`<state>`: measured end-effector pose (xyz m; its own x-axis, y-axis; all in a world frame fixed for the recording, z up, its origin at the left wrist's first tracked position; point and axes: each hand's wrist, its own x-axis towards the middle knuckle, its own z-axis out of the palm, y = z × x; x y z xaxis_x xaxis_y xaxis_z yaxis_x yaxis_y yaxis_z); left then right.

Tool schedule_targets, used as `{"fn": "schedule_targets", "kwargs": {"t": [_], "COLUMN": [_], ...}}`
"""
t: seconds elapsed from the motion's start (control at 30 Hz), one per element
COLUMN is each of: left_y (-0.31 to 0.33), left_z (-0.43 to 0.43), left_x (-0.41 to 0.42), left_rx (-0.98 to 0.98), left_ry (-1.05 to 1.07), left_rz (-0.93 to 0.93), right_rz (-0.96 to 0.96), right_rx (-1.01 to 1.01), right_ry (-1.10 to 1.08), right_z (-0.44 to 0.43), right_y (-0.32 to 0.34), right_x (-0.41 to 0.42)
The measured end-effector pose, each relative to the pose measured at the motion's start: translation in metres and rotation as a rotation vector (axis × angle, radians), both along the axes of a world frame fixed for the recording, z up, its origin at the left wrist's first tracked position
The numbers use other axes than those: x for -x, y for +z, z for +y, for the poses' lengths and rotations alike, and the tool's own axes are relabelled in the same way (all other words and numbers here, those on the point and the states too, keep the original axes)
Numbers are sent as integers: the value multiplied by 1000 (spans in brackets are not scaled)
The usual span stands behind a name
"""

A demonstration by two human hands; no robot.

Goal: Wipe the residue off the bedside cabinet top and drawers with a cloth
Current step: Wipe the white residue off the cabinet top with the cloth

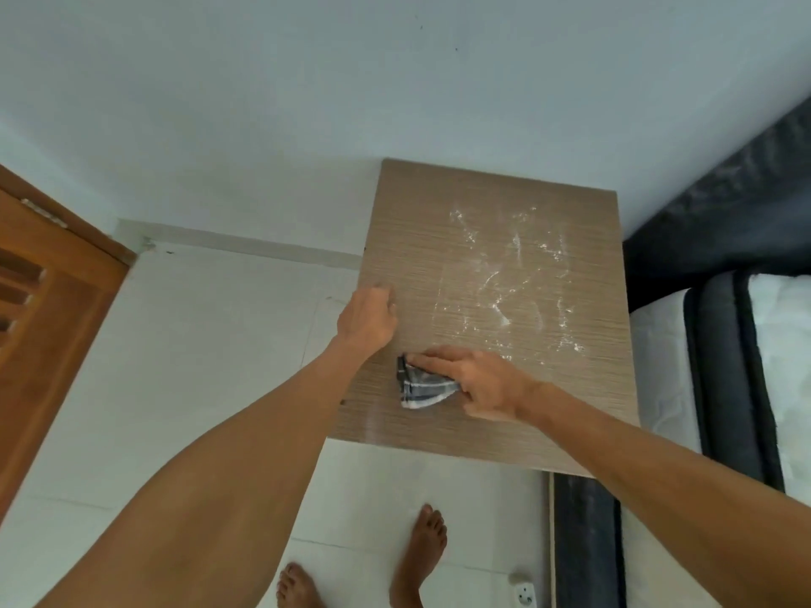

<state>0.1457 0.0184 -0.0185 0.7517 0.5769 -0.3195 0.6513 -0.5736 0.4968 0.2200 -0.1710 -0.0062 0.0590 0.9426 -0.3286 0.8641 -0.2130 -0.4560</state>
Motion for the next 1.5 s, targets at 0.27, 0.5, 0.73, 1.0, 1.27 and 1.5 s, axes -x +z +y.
{"fn": "schedule_targets", "kwargs": {"t": [0.27, 0.5, 0.73, 1.0, 1.27, 1.5], "left_y": [-46, -86, -89, -88, -86, -85], "left_z": [10, 5, 5, 5, 5, 14], "left_x": [-48, -43, -44, -44, -44, -42], "left_rx": [-175, -384, -434, -423, -365, -279], "left_ry": [-258, -233, -209, -205, -185, -153], "left_rz": [83, 9, 14, 9, -38, -196], "right_rz": [-121, -240, -343, -448, -441, -444], "right_rx": [-210, -205, -53, -76, -101, -97], "right_ry": [-354, -452, -371, -386, -346, -337], "right_z": [78, 129, 139, 147, 117, 72], "right_y": [0, -31, -68, -81, -83, -86], "right_x": [-160, -226, -237, -233, -167, -86]}}
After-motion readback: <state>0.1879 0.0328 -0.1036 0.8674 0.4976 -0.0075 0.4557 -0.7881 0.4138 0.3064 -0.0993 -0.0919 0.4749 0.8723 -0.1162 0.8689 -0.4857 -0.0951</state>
